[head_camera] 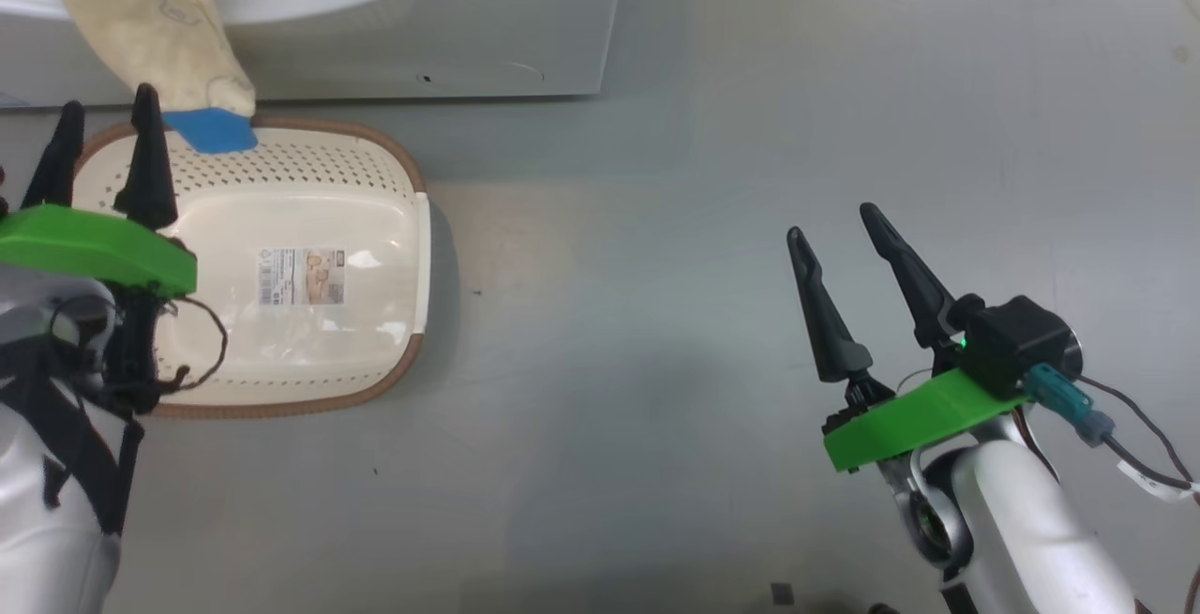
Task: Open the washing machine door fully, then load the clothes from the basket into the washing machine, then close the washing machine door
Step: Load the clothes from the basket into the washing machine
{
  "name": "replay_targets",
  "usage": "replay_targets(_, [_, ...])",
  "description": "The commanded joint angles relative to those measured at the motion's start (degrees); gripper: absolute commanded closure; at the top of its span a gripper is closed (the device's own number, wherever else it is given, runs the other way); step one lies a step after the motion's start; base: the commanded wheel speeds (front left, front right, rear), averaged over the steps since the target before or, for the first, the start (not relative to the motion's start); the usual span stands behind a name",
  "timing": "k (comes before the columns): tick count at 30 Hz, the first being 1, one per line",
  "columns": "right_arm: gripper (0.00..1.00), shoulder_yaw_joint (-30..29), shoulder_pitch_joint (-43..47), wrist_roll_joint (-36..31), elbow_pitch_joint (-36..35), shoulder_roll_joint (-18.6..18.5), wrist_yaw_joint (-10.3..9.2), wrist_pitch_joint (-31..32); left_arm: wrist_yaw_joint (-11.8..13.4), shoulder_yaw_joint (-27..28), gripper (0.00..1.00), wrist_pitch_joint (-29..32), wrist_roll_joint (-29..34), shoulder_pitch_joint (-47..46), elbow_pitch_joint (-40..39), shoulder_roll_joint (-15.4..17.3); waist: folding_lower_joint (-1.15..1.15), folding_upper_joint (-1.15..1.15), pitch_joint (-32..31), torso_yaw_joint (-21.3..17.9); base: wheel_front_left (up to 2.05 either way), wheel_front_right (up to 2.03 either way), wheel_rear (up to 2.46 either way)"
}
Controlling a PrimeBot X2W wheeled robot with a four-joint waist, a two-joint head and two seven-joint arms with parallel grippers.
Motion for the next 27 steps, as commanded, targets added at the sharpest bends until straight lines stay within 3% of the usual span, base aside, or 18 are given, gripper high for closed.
replay_targets(1, [0.0,1.45,-0.69,-0.34,-1.95,-0.05,0.02,-0.38,-0.35,1.48,0.0,-0.07,-0.25,-1.46,-0.92,3.1,-0.02,0.0,1.58,-1.24,0.0,0.0,0.0])
replay_targets(14, [0.0,2.8,-2.65,1.72,-4.12,-0.05,0.02,-0.38,-0.37,-4.35,0.0,1.73,-3.72,-17.65,11.91,7.4,-0.02,0.0,7.93,-5.22,0.0,0.0,0.0])
replay_targets(27, [0.0,4.23,-3.13,3.27,-5.36,-0.05,0.02,-0.38,-0.37,-5.42,0.0,1.83,-6.58,-26.9,22.19,9.44,-0.02,0.0,10.9,-7.75,0.0,0.0,0.0])
